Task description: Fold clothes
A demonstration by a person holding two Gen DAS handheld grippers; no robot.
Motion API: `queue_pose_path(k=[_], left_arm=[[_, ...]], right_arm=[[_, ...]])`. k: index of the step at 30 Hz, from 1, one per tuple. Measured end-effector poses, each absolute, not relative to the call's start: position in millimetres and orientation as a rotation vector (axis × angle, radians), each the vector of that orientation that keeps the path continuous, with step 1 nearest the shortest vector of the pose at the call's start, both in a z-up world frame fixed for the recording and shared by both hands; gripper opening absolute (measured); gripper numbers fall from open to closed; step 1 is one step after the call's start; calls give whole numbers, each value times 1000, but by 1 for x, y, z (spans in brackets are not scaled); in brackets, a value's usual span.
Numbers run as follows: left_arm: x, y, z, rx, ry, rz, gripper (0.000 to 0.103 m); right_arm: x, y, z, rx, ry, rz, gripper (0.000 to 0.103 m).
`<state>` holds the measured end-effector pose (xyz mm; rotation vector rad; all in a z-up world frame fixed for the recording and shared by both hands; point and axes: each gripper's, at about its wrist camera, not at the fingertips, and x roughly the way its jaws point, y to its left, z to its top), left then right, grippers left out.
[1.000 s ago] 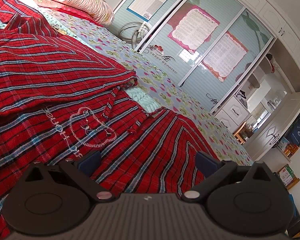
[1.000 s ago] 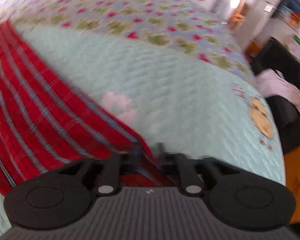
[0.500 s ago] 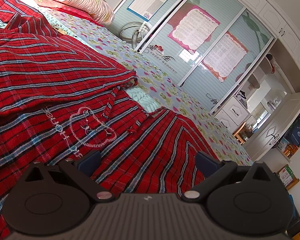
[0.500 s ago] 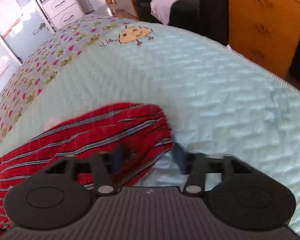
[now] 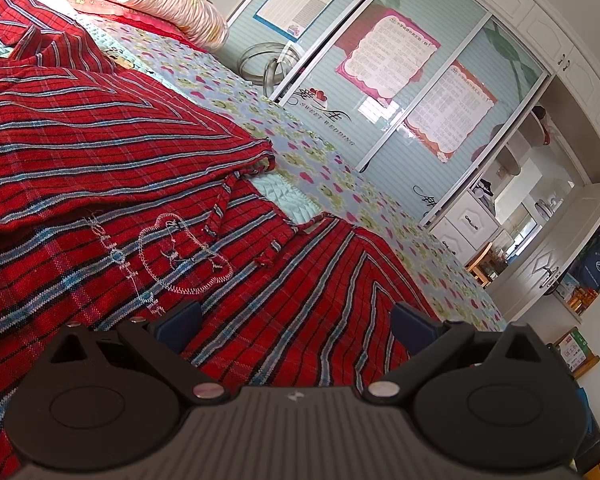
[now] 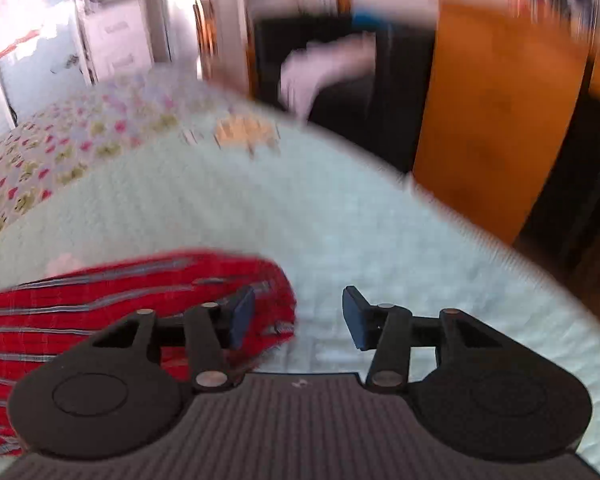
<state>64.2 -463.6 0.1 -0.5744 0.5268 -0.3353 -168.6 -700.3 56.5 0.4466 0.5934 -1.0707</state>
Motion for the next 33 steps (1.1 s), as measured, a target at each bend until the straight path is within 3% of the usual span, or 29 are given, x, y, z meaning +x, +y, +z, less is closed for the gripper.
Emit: queue_pose_path(k=[6,8,10,12,14,18,19,20,22,23,29,31,33], left_arm=[[55,-478,10,-487,486,-439,103],[48,-484,15,-441,446,-476,103],[44,-490,18,-402,423,-520,103],[44,-497,18,-367,432,-573,103],[51,-507,14,-322,496,-580,103],[65,-514,6,-307,583,-578,103],[66,-514,6,-311,585,-577,103],[67,-514,5,-312,587,-575,103],[68,-514,4,-311,589,-572,103],[69,-513,4,-315,587,-571,103],[52,-500,24,-354,416,-571,102],[51,-509,29,-306,431,-595,102],[52,-523,33,-243,475,-625,93]], right_arm=[[-89,-619,72,442,535,-597,44],[-73,-609,54,463,583,-499,29],[-61,-605,30,475,655,-438,20],[-49,-601,5,487,726,-376,0],[-49,-604,1,518,734,-373,0],[-63,-598,23,547,578,-423,7],[-63,-598,22,551,573,-421,12],[-60,-600,13,558,616,-426,23],[-57,-610,-4,587,657,-466,0],[-62,-611,-4,617,620,-500,0],[-105,-541,12,697,495,-405,36],[-120,-524,-4,814,495,-358,36],[-135,-514,-22,908,450,-359,36]])
